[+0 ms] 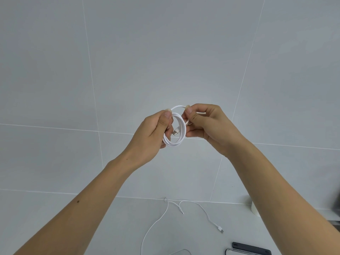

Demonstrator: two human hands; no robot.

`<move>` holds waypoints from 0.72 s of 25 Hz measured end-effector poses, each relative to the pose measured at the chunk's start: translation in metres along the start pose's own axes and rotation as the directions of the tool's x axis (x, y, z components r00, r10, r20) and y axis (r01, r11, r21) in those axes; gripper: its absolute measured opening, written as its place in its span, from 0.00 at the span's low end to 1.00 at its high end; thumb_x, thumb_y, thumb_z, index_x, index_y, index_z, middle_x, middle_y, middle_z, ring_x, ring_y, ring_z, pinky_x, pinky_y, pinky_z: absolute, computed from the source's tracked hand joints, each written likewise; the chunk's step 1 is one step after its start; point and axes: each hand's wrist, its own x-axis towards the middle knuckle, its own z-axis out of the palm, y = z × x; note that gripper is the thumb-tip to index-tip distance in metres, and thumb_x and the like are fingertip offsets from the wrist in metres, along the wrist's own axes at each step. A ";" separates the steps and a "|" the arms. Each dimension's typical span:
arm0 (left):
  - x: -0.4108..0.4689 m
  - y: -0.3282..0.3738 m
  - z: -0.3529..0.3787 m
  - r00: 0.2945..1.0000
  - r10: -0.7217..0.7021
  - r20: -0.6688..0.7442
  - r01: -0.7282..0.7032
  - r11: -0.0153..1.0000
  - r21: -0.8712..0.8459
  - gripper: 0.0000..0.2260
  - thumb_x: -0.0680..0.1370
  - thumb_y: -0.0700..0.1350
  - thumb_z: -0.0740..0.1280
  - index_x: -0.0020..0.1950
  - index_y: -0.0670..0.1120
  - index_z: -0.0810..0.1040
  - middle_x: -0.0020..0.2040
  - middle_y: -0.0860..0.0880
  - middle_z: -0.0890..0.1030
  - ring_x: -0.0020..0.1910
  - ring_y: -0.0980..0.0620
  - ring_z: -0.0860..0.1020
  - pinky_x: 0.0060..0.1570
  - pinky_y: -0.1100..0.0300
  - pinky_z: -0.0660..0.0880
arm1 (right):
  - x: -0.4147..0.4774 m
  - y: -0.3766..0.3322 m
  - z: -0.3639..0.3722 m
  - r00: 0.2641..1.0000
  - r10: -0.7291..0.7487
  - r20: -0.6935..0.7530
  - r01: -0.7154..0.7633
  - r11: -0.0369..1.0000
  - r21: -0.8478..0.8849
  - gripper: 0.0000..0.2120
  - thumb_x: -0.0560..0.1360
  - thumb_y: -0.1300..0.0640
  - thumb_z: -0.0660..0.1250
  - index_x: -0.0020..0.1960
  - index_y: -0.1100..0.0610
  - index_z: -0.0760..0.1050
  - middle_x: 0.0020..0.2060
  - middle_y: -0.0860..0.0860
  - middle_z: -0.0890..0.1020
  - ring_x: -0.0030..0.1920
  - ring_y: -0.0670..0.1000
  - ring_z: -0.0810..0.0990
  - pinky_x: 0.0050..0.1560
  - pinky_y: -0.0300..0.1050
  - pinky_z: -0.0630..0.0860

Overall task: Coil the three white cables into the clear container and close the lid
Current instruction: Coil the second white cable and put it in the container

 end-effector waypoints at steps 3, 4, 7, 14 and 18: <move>-0.001 0.000 0.001 1.000 -0.004 -0.009 0.004 1.000 0.008 0.18 0.85 0.49 0.52 0.37 0.46 0.64 0.30 0.52 0.67 0.26 0.57 0.65 0.26 0.67 0.63 | 0.000 0.003 0.004 0.998 0.043 0.038 -0.045 0.997 0.062 0.12 0.81 0.54 0.64 0.45 0.61 0.80 0.40 0.59 0.83 0.42 0.59 0.83 0.57 0.57 0.80; 0.000 0.000 0.001 1.000 0.000 -0.018 0.000 1.000 0.024 0.18 0.85 0.49 0.52 0.37 0.46 0.65 0.29 0.55 0.67 0.25 0.58 0.65 0.26 0.67 0.63 | -0.001 0.004 0.006 0.997 0.059 0.055 -0.064 0.993 0.101 0.12 0.81 0.54 0.63 0.47 0.62 0.80 0.40 0.57 0.83 0.41 0.57 0.83 0.55 0.55 0.81; 0.001 -0.003 0.001 0.997 0.054 -0.059 -0.046 0.990 0.133 0.17 0.85 0.49 0.52 0.37 0.51 0.67 0.27 0.59 0.69 0.26 0.58 0.66 0.27 0.67 0.66 | -0.003 0.005 0.013 0.992 0.083 0.092 -0.098 0.980 0.176 0.14 0.82 0.54 0.60 0.55 0.65 0.77 0.37 0.53 0.85 0.37 0.51 0.84 0.47 0.45 0.82; 0.003 -0.014 0.000 0.993 0.077 -0.095 -0.043 0.949 0.313 0.18 0.85 0.50 0.51 0.45 0.45 0.75 0.31 0.55 0.73 0.28 0.58 0.70 0.31 0.62 0.70 | -0.015 -0.001 0.022 0.978 0.095 0.187 -0.115 0.988 0.101 0.15 0.79 0.50 0.65 0.59 0.60 0.74 0.36 0.51 0.83 0.41 0.52 0.84 0.52 0.47 0.80; 0.002 -0.017 -0.001 0.991 0.071 -0.118 -0.035 0.959 0.282 0.17 0.84 0.51 0.51 0.39 0.53 0.71 0.30 0.55 0.71 0.27 0.59 0.69 0.30 0.67 0.66 | -0.015 0.001 0.016 0.984 0.086 0.156 -0.085 0.996 -0.011 0.14 0.77 0.65 0.69 0.61 0.61 0.74 0.48 0.60 0.84 0.51 0.60 0.85 0.56 0.50 0.82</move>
